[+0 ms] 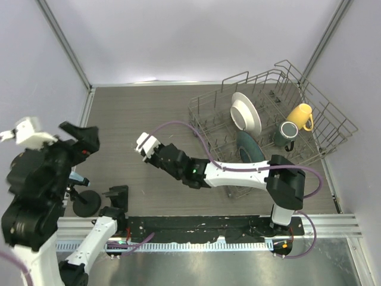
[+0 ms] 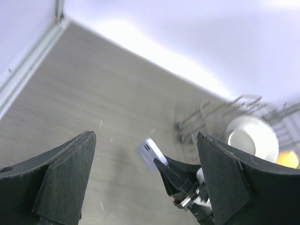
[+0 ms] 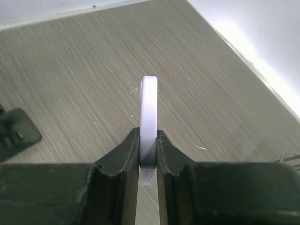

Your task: Place the phone on the phone stand

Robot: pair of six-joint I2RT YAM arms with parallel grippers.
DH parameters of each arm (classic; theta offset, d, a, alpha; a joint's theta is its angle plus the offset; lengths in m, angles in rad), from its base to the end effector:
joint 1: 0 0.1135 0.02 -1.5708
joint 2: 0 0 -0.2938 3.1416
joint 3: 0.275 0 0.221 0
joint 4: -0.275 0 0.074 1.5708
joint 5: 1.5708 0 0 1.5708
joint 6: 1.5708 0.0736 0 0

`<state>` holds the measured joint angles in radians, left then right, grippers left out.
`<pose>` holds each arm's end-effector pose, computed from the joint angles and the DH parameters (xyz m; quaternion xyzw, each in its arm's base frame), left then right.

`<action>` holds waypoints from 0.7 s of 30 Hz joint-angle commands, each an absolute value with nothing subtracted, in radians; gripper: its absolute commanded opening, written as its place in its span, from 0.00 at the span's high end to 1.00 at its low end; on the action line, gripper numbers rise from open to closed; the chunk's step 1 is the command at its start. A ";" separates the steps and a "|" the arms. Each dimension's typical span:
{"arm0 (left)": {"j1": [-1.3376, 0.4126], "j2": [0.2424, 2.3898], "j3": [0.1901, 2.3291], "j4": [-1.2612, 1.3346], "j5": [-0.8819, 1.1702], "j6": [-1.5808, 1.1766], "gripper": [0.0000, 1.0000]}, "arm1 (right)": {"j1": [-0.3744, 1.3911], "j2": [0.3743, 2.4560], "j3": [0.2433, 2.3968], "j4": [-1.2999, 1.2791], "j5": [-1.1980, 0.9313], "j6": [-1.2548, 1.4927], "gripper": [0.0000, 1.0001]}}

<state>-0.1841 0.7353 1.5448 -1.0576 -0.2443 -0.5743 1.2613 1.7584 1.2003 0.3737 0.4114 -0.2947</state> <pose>0.0488 0.0090 0.4703 -0.2253 0.7539 -0.1363 0.6019 0.1578 0.3969 0.3145 -0.4355 0.6280 0.1516 0.6269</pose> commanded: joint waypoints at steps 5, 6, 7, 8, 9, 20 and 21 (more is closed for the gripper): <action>-0.187 0.729 1.692 -1.103 -0.379 -0.580 0.08 | 1.292 1.782 1.538 0.193 0.184 -0.073 0.99; -0.189 0.724 1.700 -1.106 -0.373 -0.584 0.08 | 1.304 1.817 1.581 0.186 0.169 -0.087 0.99; -0.190 0.716 1.704 -1.108 -0.371 -0.589 0.08 | 1.330 1.831 1.601 0.167 0.143 -0.109 0.99; -0.190 0.710 1.704 -1.108 -0.365 -0.597 0.08 | 1.339 1.844 1.614 0.169 0.129 -0.142 0.99; -0.192 0.704 1.701 -1.106 -0.361 -0.598 0.08 | 1.351 1.859 1.644 0.166 0.118 -0.161 0.99; -0.198 0.655 1.611 -1.062 -0.287 -0.615 0.05 | 1.400 2.006 1.735 0.175 -0.028 -0.276 0.99; -0.199 0.655 1.600 -1.058 -0.284 -0.617 0.05 | 1.404 2.011 1.733 0.193 -0.028 -0.284 0.99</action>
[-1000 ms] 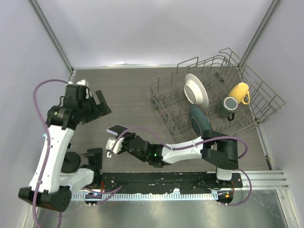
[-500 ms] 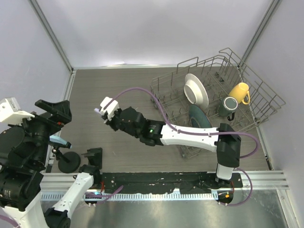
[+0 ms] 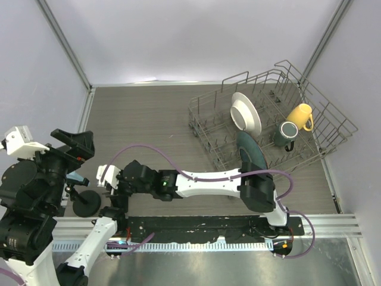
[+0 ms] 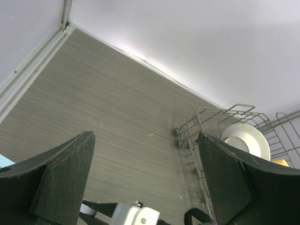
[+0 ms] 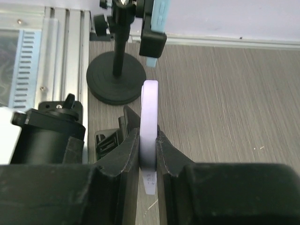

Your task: Place the phone on the phone stand

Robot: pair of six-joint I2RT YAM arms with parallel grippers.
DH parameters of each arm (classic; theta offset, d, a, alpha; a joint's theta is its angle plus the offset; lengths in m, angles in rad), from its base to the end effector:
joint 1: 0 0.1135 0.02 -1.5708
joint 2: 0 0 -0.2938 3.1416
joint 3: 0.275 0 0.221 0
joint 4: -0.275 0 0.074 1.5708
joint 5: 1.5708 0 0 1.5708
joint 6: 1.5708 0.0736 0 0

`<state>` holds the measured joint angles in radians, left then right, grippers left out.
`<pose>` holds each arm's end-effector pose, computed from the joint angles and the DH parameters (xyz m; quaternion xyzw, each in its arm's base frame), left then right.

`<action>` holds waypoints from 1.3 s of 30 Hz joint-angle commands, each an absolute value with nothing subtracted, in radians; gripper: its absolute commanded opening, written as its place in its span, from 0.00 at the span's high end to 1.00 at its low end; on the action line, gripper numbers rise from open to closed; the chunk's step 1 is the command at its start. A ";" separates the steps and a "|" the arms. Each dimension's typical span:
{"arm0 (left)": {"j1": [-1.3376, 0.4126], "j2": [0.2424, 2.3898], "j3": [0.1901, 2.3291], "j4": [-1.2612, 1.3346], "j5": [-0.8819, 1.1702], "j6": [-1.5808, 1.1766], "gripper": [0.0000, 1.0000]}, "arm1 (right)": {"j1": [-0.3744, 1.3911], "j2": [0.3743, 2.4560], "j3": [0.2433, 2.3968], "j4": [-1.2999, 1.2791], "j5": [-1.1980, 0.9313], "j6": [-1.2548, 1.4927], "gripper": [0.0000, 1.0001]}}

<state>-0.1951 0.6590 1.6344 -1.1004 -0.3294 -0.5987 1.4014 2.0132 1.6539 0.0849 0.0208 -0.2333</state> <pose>0.0045 0.0234 0.4852 -0.2545 0.7030 -0.1389 0.6494 0.0872 0.5005 0.3204 -0.5771 0.5499 0.3260 0.5082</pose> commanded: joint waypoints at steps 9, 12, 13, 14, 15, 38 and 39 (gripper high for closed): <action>-0.198 0.646 1.585 -1.051 -0.275 -0.606 0.05 | 1.410 2.011 1.681 0.362 0.029 -0.328 0.99; -0.199 0.649 1.580 -1.048 -0.268 -0.606 0.05 | 1.408 2.008 1.681 0.397 0.023 -0.328 0.99; -0.199 0.647 1.577 -1.045 -0.265 -0.606 0.05 | 1.408 2.011 1.683 0.400 0.017 -0.324 0.99; -0.199 0.647 1.574 -1.043 -0.264 -0.606 0.05 | 1.408 2.016 1.687 0.402 0.014 -0.315 0.99; -0.198 0.646 1.571 -1.042 -0.262 -0.606 0.05 | 1.408 2.019 1.686 0.405 0.012 -0.311 0.99; -0.201 0.649 1.549 -1.028 -0.232 -0.594 0.04 | 1.376 2.016 1.486 0.612 -0.144 -0.250 0.99; -0.201 0.649 1.551 -1.029 -0.233 -0.594 0.04 | 1.374 2.016 1.483 0.609 -0.149 -0.252 0.99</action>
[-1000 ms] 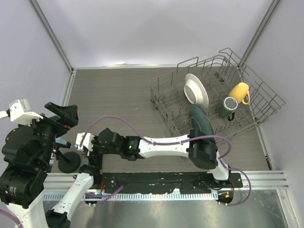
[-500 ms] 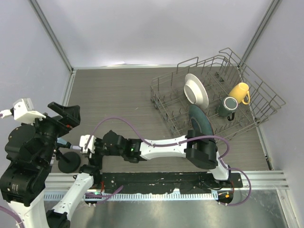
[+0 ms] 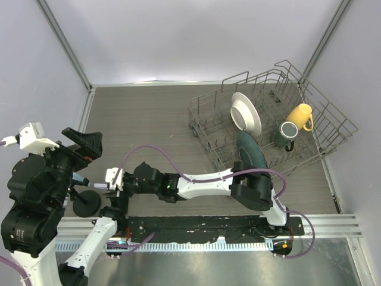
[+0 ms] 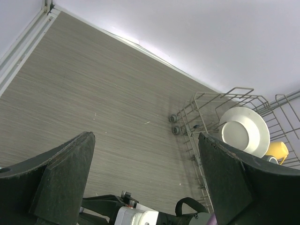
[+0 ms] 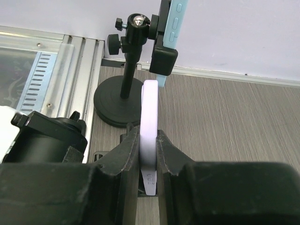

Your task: Place the phone on the phone stand

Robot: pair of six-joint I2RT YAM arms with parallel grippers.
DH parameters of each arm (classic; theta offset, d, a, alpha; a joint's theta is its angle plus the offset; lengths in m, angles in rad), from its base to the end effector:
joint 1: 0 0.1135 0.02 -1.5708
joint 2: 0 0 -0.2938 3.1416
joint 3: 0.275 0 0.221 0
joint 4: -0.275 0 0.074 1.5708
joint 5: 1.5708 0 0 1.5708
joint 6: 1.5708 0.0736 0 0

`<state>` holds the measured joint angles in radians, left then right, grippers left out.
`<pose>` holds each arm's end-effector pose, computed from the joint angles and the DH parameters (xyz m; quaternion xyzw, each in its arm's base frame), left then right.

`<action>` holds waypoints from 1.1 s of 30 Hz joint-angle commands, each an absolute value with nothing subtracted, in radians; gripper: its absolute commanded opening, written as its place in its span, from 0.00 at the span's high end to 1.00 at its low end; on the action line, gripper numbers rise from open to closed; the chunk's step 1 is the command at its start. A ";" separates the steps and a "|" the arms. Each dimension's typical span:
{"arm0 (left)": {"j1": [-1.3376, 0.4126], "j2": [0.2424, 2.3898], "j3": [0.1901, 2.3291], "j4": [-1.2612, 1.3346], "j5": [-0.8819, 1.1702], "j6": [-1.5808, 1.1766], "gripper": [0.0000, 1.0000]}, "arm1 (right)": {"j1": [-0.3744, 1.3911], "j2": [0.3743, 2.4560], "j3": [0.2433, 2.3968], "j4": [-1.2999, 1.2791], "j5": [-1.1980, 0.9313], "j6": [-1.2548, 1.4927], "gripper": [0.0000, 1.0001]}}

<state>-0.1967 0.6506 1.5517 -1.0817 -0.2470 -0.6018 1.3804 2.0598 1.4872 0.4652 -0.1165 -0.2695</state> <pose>0.0174 0.0149 0.4693 -0.2306 0.7307 -0.1599 0.6224 0.0892 0.5079 0.2923 -0.5720 0.4755 0.3885 0.5439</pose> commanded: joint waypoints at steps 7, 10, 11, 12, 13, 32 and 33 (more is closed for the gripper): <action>-0.202 0.646 1.543 -1.029 -0.235 -0.591 0.04 | 1.373 2.016 1.479 0.572 -0.146 -0.276 0.84; -0.202 0.641 1.540 -1.026 -0.235 -0.591 0.04 | 1.373 2.017 1.482 0.546 -0.146 -0.284 0.71; -0.202 0.641 1.539 -1.025 -0.235 -0.591 0.04 | 1.373 2.017 1.483 0.532 -0.144 -0.284 0.66; -0.202 0.641 1.540 -1.025 -0.233 -0.592 0.04 | 1.373 2.016 1.483 0.529 -0.141 -0.282 0.64; -0.202 0.643 1.540 -1.023 -0.233 -0.595 0.04 | 1.373 2.014 1.482 0.531 -0.140 -0.279 0.62; -0.202 0.635 1.516 -1.017 -0.186 -0.597 0.03 | 1.407 1.896 1.628 0.293 -0.075 -0.123 0.16; -0.202 0.637 1.516 -1.016 -0.173 -0.597 0.03 | 1.405 1.882 1.625 0.282 -0.052 -0.086 0.16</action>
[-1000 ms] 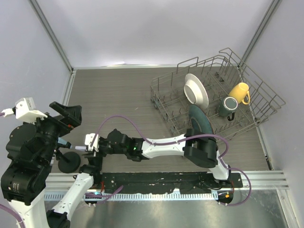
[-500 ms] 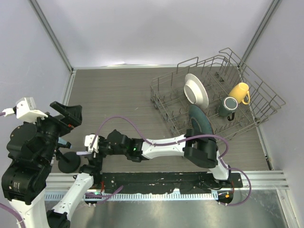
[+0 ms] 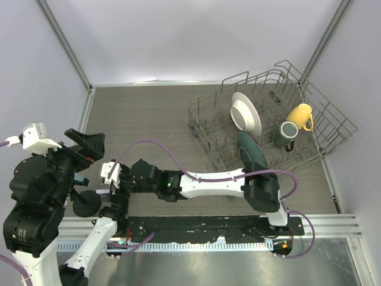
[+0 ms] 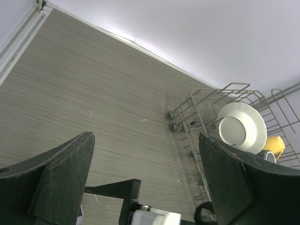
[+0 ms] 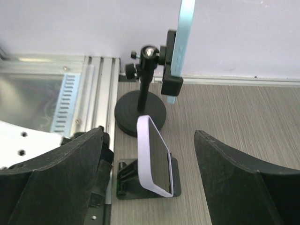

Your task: Place the phone on the phone stand

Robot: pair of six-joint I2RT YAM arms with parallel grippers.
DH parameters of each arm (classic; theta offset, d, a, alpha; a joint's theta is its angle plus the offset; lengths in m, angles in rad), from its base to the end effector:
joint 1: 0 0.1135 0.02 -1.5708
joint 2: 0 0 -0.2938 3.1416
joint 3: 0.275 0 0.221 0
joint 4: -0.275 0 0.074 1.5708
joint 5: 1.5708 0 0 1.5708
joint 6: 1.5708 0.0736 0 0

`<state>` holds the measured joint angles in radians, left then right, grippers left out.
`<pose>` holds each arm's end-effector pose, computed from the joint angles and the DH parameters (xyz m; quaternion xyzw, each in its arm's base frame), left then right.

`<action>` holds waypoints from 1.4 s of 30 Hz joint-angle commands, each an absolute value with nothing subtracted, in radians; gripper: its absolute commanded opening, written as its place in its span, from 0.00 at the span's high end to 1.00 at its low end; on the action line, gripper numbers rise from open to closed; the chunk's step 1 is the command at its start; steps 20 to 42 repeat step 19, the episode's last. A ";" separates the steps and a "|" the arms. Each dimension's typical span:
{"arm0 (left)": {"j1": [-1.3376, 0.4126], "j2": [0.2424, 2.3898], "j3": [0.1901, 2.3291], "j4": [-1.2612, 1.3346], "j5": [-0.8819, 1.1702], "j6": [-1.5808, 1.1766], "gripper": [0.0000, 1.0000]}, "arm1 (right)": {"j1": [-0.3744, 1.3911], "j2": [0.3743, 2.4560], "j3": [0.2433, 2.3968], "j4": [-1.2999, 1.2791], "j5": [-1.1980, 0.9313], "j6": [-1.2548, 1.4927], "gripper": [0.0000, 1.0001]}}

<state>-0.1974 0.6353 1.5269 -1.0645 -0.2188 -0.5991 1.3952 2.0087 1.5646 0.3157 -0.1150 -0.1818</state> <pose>0.0170 0.0129 0.4659 -0.2206 0.7316 -0.1710 0.6219 0.0805 0.5020 0.3235 -0.5586 0.5016 0.4113 0.5169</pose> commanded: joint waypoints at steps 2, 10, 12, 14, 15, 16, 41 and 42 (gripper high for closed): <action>-0.204 0.653 1.523 -1.017 -0.140 -0.595 0.03 | 1.407 1.821 1.615 0.229 0.087 -0.034 0.15; -0.213 0.689 1.526 -0.968 -0.048 -0.623 0.02 | 1.394 1.424 1.286 -0.180 0.708 0.242 0.15; -0.215 0.707 1.523 -0.957 -0.006 -0.630 0.02 | 1.393 1.250 1.205 -0.282 0.871 0.328 0.15; -0.215 0.724 1.523 -0.946 0.029 -0.634 0.02 | 1.391 1.123 1.168 -0.435 0.925 0.454 0.14; -0.215 0.741 1.523 -0.942 0.053 -0.635 0.02 | 1.394 0.994 1.137 -0.474 0.951 0.484 0.14; -0.215 0.747 1.523 -0.931 0.067 -0.635 0.02 | 1.394 0.926 1.115 -0.500 0.934 0.485 0.14; -0.213 0.779 1.520 -0.887 0.129 -0.649 0.02 | 1.394 0.712 1.095 -0.531 0.988 0.457 0.14; -0.213 0.779 1.520 -0.887 0.129 -0.649 0.02 | 1.394 0.712 1.095 -0.531 0.988 0.457 0.14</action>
